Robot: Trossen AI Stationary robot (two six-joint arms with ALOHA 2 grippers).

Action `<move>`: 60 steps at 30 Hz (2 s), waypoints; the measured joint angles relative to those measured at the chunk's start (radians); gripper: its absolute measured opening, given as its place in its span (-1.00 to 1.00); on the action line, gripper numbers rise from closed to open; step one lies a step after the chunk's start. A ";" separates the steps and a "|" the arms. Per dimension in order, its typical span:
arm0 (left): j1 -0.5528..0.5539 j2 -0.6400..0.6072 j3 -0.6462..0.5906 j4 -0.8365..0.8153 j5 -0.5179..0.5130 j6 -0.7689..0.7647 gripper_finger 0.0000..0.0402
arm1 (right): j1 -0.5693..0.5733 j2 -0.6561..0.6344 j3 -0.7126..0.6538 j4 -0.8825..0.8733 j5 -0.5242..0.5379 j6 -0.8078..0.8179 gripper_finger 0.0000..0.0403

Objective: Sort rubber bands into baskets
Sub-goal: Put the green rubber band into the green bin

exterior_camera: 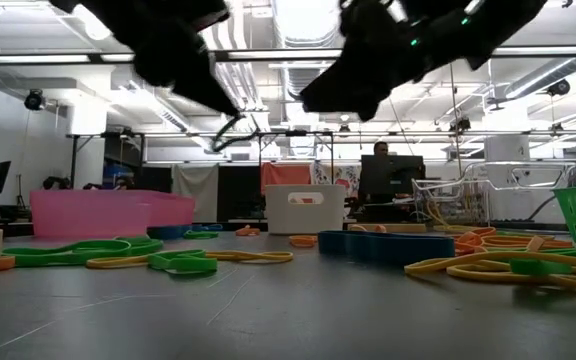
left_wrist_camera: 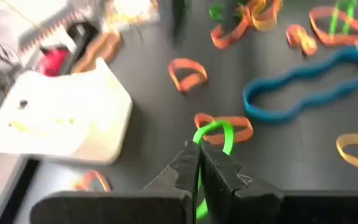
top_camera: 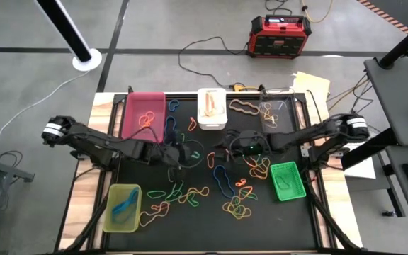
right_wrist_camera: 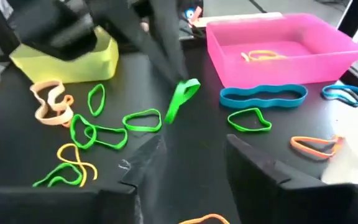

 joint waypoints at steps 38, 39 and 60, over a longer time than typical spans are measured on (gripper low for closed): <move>0.066 -0.013 -0.005 0.075 -0.030 0.110 -0.45 | -0.024 0.146 0.315 -0.512 -0.036 0.090 -0.96; 0.066 -0.016 -0.005 0.075 -0.052 0.120 -0.39 | -0.023 0.127 0.349 -0.653 -0.064 0.104 -0.96; 0.072 -0.024 -0.005 0.068 -0.024 0.201 -0.07 | 0.223 -0.182 0.282 -1.704 -0.363 0.894 -0.96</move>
